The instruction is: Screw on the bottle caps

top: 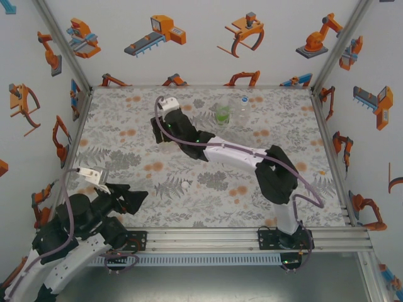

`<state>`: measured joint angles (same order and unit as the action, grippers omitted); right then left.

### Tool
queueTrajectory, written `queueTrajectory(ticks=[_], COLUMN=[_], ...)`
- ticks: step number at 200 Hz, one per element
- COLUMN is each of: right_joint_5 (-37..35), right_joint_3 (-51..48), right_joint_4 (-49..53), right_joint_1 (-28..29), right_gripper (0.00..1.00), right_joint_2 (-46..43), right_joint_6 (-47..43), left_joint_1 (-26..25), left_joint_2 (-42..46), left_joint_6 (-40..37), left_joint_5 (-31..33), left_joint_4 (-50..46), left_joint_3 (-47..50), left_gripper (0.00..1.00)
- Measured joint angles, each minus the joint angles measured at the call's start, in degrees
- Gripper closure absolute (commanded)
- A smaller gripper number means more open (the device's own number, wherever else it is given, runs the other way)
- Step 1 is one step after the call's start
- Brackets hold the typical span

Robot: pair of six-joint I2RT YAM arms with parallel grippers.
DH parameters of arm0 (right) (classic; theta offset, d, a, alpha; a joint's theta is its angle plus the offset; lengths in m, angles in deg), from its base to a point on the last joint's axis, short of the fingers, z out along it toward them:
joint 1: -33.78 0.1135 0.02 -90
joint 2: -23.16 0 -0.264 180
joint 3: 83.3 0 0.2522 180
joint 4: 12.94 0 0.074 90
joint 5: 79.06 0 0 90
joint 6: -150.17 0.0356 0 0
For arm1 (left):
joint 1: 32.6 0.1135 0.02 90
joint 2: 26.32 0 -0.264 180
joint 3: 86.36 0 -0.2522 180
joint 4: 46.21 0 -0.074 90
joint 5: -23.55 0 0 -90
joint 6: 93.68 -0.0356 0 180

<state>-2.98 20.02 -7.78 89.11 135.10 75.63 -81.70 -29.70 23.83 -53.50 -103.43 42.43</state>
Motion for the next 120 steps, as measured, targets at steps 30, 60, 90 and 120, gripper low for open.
queueTrajectory(ticks=[30,60,90,120], right_joint_5=[3.3,6.3,9.6,14.2], right_joint_3=[-2.5,-6.0,-9.3,-13.0], right_joint_4=[4.0,9.0,15.2,20.5], right_joint_1=[0.0,0.0,0.0,0.0], right_gripper=[0.61,0.65,0.66,0.68], right_joint_2=[-8.8,-17.5,-24.6,-32.0], right_joint_6=[-1.1,-2.3,-3.1,-4.4], left_joint_1=[0.0,0.0,0.0,0.0], left_joint_2=[-5.7,-13.1,-21.9,-28.4], left_joint_6=[-2.7,-5.9,-9.9,-14.9], left_joint_5=[-1.9,-4.8,-9.8,-15.8], left_joint_4=[2.5,6.4,10.7,15.8], left_joint_3=[-0.1,-0.7,-2.6,-4.2], left_gripper=[0.20,0.20,0.19,0.18])
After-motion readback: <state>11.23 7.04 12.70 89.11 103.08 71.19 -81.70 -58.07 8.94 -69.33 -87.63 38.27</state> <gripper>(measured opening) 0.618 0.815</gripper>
